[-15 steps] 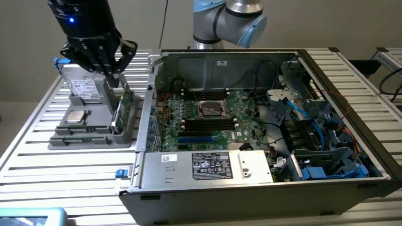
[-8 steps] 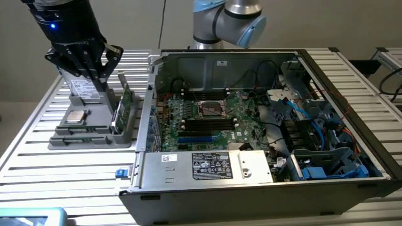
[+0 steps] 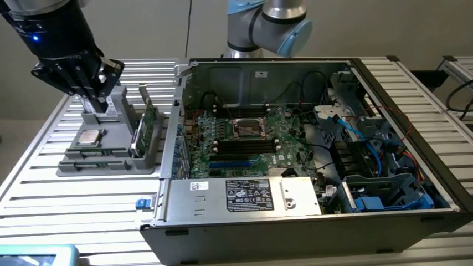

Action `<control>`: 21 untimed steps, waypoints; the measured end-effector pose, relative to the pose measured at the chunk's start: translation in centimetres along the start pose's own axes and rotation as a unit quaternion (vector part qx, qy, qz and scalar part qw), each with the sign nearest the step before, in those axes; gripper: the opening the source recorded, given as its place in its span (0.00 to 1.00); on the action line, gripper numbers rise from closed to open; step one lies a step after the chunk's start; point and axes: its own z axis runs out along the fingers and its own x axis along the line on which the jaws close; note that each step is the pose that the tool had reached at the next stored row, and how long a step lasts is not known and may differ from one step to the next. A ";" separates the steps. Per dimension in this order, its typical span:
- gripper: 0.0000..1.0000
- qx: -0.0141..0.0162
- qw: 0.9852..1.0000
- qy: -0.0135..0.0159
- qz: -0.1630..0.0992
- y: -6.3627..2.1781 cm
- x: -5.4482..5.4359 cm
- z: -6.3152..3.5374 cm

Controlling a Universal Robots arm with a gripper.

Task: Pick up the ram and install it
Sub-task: 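Reach for the ram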

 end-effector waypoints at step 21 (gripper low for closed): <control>0.11 0.020 1.000 -0.001 0.000 1.45 5.2 1.86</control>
